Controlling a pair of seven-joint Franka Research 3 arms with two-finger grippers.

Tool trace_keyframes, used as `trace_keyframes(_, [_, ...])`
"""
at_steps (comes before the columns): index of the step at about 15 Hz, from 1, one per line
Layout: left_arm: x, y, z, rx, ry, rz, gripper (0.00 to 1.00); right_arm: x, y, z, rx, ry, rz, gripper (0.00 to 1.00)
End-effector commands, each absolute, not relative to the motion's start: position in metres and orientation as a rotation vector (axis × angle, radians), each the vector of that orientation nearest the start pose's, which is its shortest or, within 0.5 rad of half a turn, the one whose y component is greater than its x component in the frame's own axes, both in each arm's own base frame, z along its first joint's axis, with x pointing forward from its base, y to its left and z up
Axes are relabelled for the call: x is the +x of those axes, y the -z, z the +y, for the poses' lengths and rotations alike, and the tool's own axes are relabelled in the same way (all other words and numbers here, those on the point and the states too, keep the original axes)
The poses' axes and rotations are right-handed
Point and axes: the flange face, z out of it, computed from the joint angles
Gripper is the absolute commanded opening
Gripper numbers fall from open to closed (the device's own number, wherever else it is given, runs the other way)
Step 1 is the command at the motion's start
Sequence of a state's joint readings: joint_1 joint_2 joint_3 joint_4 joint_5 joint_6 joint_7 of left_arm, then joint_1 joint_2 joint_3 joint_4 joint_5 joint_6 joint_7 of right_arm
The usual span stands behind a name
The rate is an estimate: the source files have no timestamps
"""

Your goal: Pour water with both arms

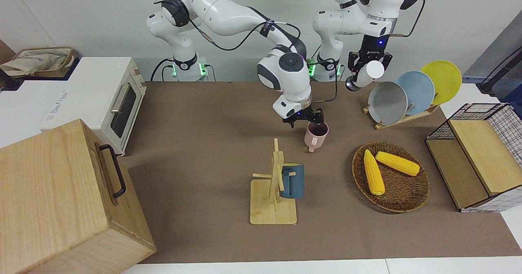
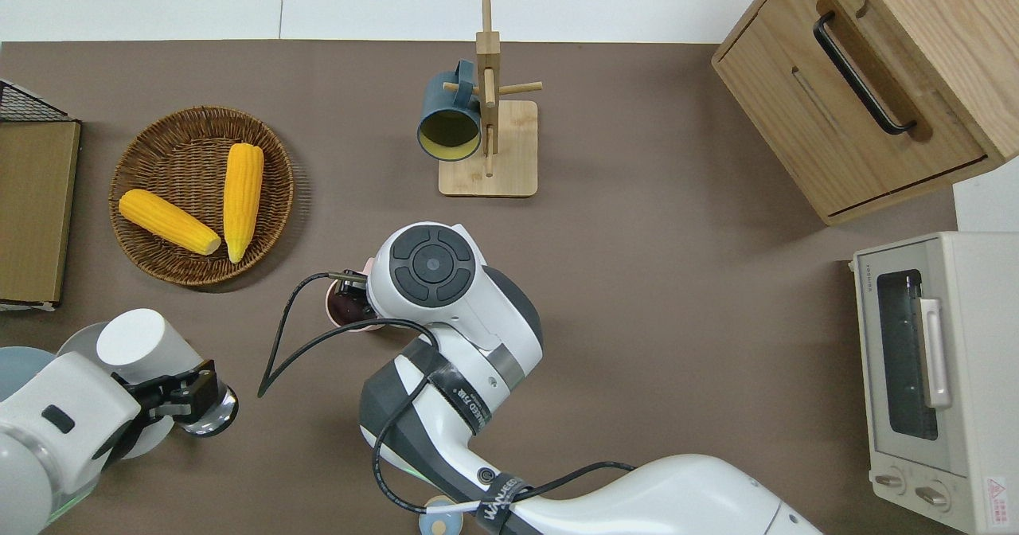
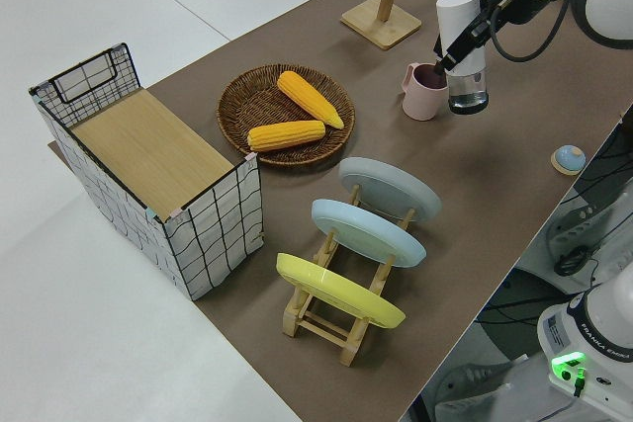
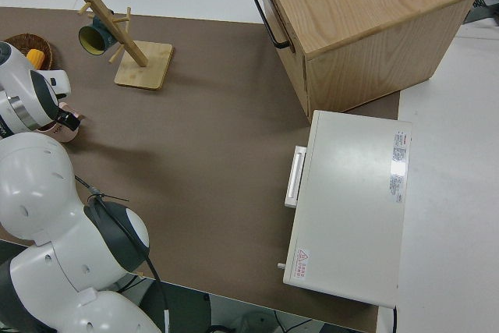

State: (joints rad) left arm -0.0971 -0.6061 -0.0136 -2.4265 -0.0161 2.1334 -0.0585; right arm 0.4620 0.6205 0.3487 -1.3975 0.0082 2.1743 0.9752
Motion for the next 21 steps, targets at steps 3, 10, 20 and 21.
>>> trace_keyframes(3, [0.384,-0.538,-0.072,-3.188,0.473,0.152,0.00,0.557,-0.445,0.450,-2.875,-0.004,0.379,0.983])
trace_keyframes(10, [0.392,-0.501,-0.104,-3.217,0.346,0.230,0.00,0.572,-0.539,0.335,-2.980,-0.029,0.262,0.983])
trace_keyframes(20, [0.423,-0.455,-0.134,-3.219,0.241,0.298,0.00,0.573,-0.609,0.165,-3.132,-0.086,-0.034,0.985])
trace_keyframes(21, [0.425,-0.448,-0.136,-3.215,0.214,0.312,0.00,0.572,-0.614,0.151,-3.130,-0.099,-0.040,0.985])
